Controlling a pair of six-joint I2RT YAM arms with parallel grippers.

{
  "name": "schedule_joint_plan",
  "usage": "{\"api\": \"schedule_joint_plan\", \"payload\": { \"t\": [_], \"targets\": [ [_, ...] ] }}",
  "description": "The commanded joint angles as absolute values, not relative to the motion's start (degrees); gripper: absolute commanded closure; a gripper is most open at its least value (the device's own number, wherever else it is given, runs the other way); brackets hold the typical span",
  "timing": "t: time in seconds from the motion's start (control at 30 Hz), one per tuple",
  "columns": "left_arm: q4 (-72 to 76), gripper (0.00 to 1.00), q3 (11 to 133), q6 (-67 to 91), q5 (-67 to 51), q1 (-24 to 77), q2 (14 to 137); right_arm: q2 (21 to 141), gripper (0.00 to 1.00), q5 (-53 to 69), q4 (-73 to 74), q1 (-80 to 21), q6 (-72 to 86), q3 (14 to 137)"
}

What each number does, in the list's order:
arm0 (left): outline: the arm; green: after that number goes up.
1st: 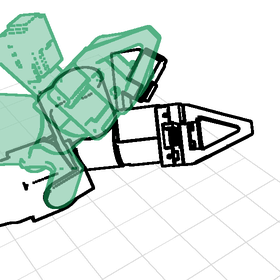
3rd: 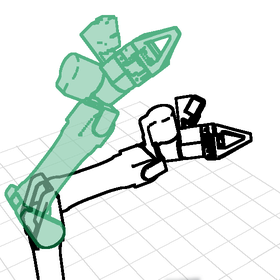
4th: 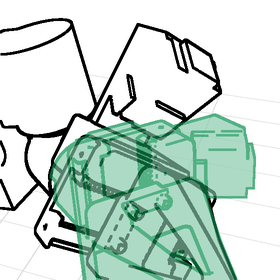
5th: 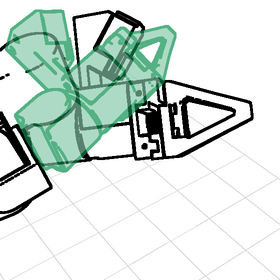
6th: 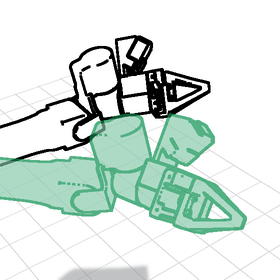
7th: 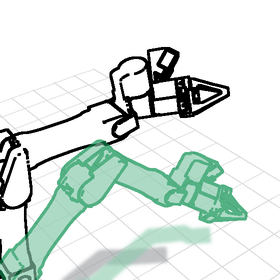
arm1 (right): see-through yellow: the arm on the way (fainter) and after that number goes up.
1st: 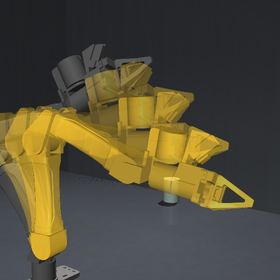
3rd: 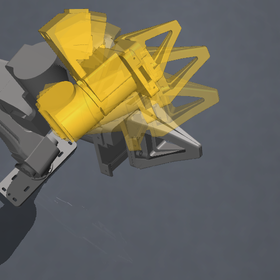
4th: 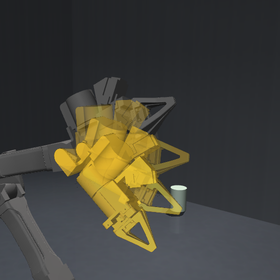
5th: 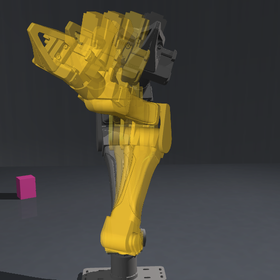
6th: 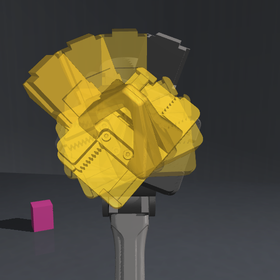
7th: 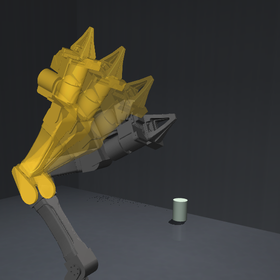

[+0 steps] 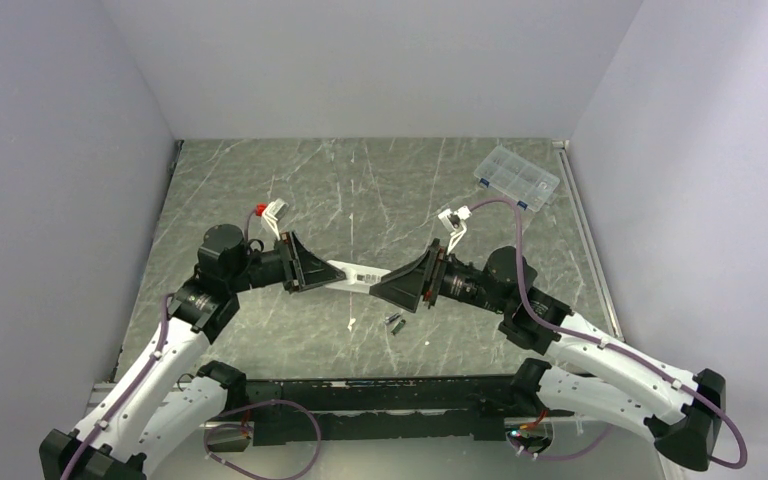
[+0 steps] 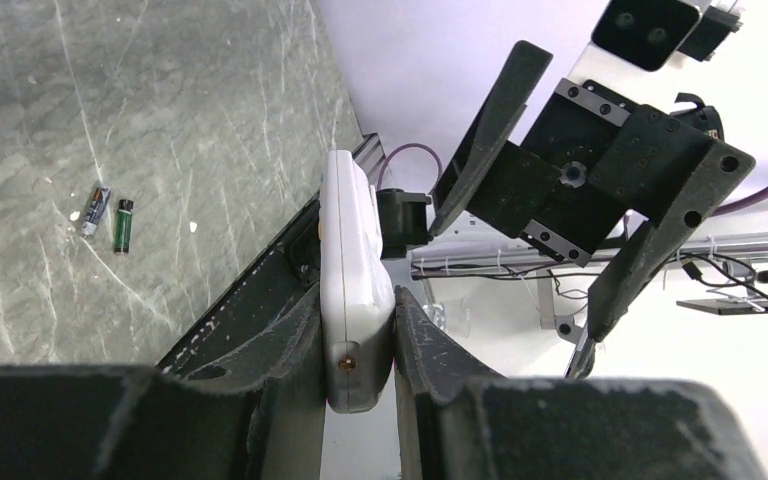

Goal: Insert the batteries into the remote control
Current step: Remove the battery cover from the remote control.

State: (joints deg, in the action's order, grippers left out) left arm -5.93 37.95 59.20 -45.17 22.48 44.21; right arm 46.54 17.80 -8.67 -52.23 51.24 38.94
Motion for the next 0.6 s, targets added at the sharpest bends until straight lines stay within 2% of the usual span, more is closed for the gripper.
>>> {"api": "schedule_joint_plan", "payload": {
  "t": [0.0, 0.23, 0.57],
  "targets": [
    [-5.3, 1.0, 40.0, 58.3, -46.0, 22.7, 44.0, 45.6, 0.12, 19.5, -12.7, -52.4, 51.9, 41.1],
    [-6.4, 1.0, 40.5, 57.6, -45.7, 22.7, 43.9, 45.3, 0.12, 18.5, -11.2, -52.4, 51.4, 40.4],
    [-8.8, 1.0, 41.9, 56.1, -45.1, 22.7, 43.7, 44.7, 0.13, 13.3, -1.7, -52.4, 48.7, 40.8]
  ]
}}
